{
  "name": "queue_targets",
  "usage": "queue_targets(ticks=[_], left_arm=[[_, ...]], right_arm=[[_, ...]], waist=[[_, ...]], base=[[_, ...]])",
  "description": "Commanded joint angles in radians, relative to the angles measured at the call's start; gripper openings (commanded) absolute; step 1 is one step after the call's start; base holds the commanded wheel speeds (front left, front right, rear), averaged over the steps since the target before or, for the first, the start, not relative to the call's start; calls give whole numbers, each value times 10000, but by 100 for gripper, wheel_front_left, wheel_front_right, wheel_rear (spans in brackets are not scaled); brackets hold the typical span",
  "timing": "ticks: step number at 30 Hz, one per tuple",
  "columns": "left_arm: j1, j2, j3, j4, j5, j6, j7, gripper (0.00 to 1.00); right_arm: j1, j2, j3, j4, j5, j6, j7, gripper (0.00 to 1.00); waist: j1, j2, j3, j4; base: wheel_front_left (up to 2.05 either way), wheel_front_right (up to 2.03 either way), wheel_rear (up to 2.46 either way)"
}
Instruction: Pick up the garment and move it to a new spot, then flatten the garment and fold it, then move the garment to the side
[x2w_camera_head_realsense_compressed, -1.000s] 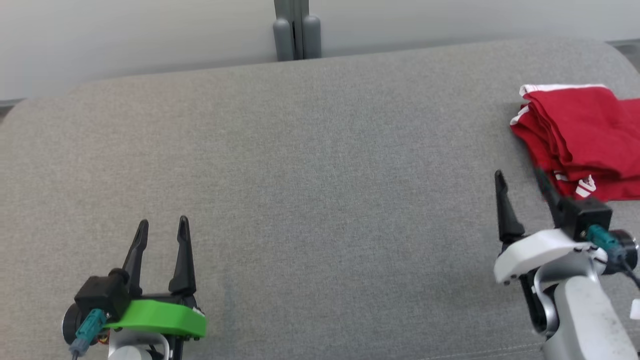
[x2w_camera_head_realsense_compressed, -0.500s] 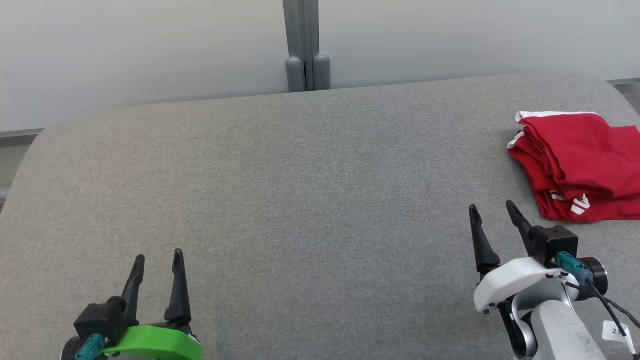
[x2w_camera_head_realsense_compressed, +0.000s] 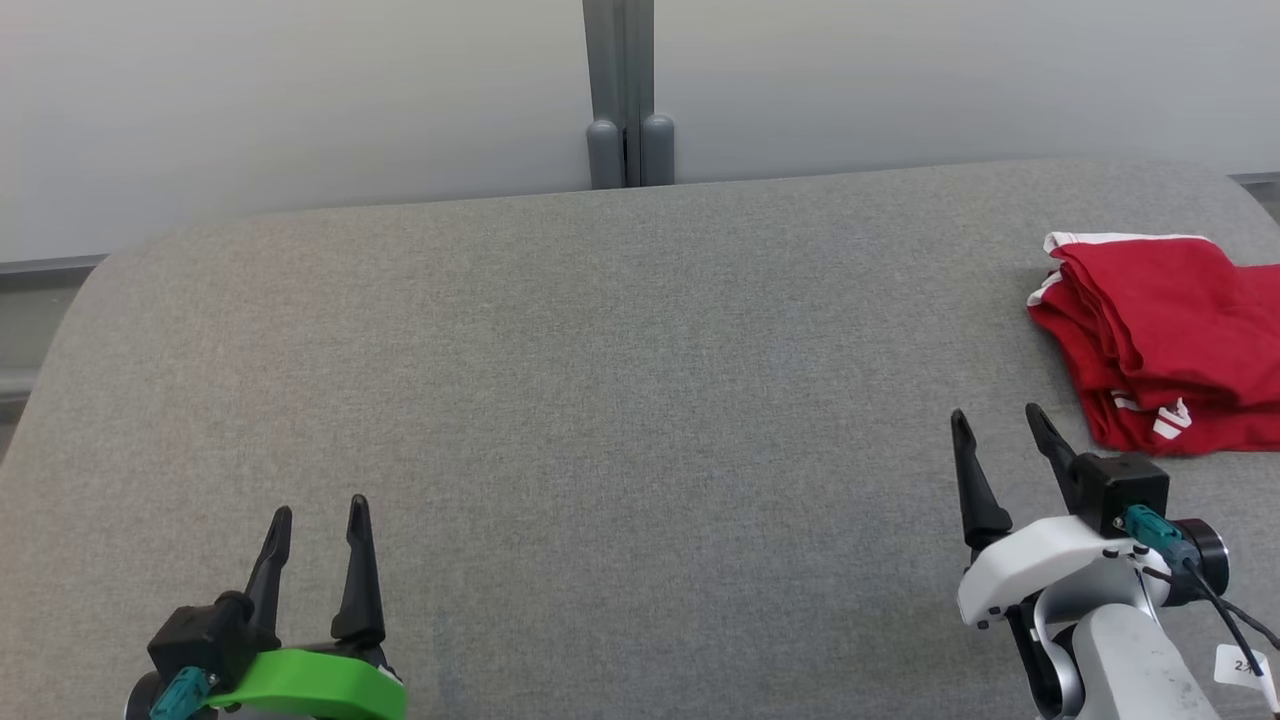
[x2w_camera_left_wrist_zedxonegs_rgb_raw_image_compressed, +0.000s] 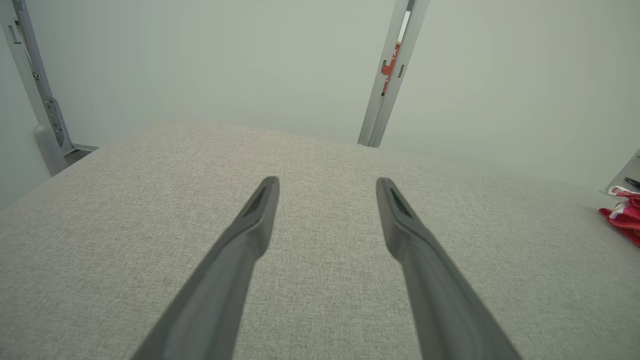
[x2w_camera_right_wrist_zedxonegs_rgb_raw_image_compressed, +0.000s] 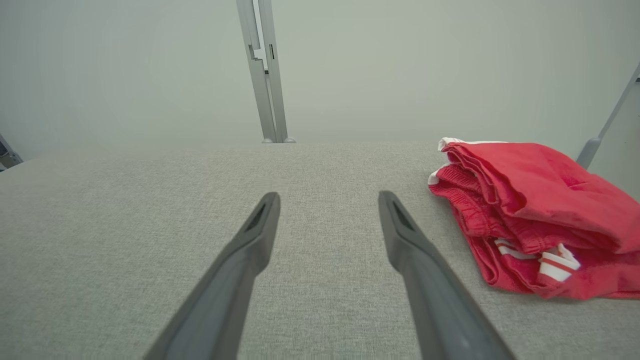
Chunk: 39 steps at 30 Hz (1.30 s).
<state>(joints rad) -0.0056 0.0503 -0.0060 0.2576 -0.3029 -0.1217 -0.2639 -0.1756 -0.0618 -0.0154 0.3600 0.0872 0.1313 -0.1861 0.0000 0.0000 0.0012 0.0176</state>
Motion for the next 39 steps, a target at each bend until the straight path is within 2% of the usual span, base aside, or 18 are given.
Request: queue_targets(ticks=[1,3,4,11,39], left_arm=[[113,10,-23,-61,-15,81,2,100],[123,10,-39,-95,-10,70,2,100],[124,10,-45,-118,-10,66,2,0],[121,-80,-56,520,-44,29,6,0],[-319,-47,380,288,-4479,-13,1292,0]], right_arm=[[99,7,15,-24,4,-10,13,100],[110,22,37,-40,2,-10,36,100],[110,26,37,-49,4,-10,39,0],[511,165,20,607,20,2,62,0],[546,141,-333,-18,5196,-1,1066,0]], waist=[[0,0,6,-2],[0,0,11,-10],[0,0,14,-14],[0,0,13,-10],[0,0,14,-46]], base=[[0,0,0],[0,0,0],[0,0,0],[0,0,0],[0,0,0]])
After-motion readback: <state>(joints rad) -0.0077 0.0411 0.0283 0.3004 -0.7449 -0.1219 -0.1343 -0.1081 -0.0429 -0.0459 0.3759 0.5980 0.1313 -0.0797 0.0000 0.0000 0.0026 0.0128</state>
